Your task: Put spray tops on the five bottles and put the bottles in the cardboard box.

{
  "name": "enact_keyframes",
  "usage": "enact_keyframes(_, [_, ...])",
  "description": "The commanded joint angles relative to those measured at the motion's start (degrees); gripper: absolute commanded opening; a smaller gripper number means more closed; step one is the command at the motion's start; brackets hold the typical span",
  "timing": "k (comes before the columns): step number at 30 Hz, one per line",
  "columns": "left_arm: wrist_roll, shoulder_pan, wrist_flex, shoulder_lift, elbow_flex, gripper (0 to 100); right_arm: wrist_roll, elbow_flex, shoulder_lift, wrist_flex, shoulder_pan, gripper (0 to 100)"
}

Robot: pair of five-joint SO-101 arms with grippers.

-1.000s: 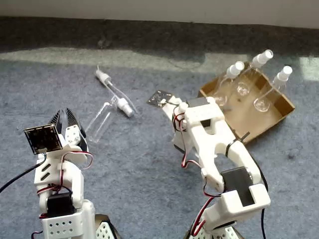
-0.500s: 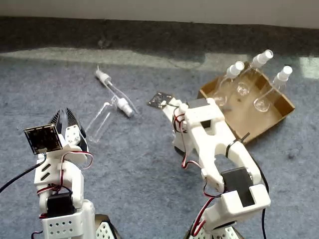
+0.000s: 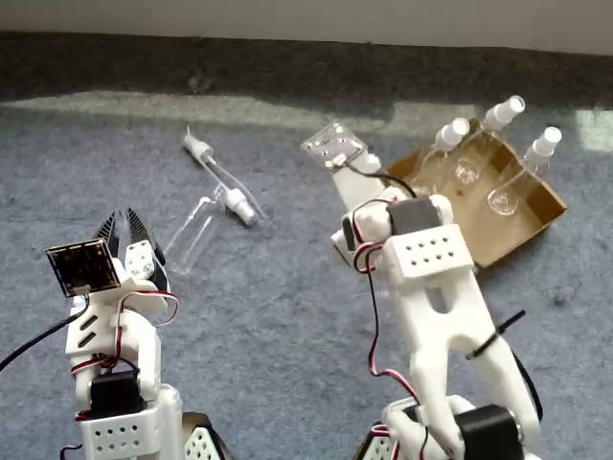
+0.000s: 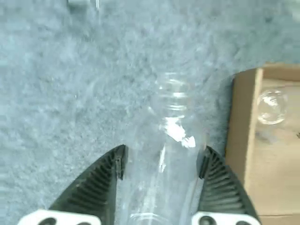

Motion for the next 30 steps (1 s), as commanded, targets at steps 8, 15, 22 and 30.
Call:
enact_keyframes(8, [0.26, 1.63, -0.62, -0.57, -0.75, 1, -13.19, 14.29, -21.14, -9.19, -3.38, 12.0])
enact_keyframes(15, [-6.15, 3.74, -0.62, -0.48, -0.75, 1, -17.49, 32.92, -34.59, -26.68, -3.3, 12.0])
enact_keyframes(22, [-18.81, 14.9, 3.08, -0.4, -0.22, 1, -17.49, 46.99, -41.63, -38.64, -3.21, 12.0])
enact_keyframes(30, [-32.7, 18.59, 8.7, -0.13, -4.0, 0, -17.58, 53.41, -42.15, -45.93, -2.95, 12.0])
